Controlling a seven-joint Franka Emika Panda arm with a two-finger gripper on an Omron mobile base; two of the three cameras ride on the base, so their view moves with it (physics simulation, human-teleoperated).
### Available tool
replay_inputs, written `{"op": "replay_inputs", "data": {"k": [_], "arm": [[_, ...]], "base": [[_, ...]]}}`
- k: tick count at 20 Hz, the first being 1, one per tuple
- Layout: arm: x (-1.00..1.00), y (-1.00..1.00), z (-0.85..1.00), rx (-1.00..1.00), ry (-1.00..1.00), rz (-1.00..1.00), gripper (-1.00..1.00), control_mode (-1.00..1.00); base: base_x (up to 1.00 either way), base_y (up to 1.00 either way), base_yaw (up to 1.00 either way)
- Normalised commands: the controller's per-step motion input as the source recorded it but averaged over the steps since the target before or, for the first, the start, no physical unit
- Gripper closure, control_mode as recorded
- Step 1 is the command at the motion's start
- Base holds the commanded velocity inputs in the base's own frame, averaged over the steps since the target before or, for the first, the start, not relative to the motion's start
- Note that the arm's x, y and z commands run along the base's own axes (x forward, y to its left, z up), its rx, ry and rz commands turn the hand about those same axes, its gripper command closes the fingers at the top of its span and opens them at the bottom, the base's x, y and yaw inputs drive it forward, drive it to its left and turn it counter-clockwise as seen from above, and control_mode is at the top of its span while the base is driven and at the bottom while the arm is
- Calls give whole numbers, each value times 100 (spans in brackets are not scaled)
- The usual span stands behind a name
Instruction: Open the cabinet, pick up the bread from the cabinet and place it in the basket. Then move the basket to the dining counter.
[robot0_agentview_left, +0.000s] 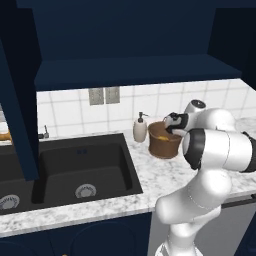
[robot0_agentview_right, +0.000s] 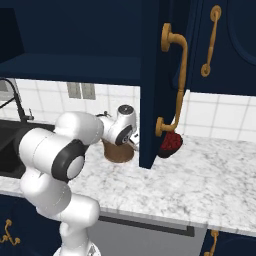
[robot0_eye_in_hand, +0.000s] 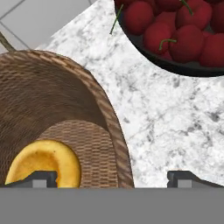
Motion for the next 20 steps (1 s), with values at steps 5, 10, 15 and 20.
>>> {"op": "replay_inputs", "data": {"k": [5, 10, 15, 20], "arm": [[-7, 5, -66, 0, 1, 9, 100, -100], [-57, 14, -75, 0, 0, 10, 100, -100], [-15, 18, -48, 0, 2, 6, 100, -100], [-54, 16, 33, 0, 1, 5, 100, -100]], "base": [[0, 0, 0], [0, 0, 0], [0, 0, 0], [0, 0, 0]]}}
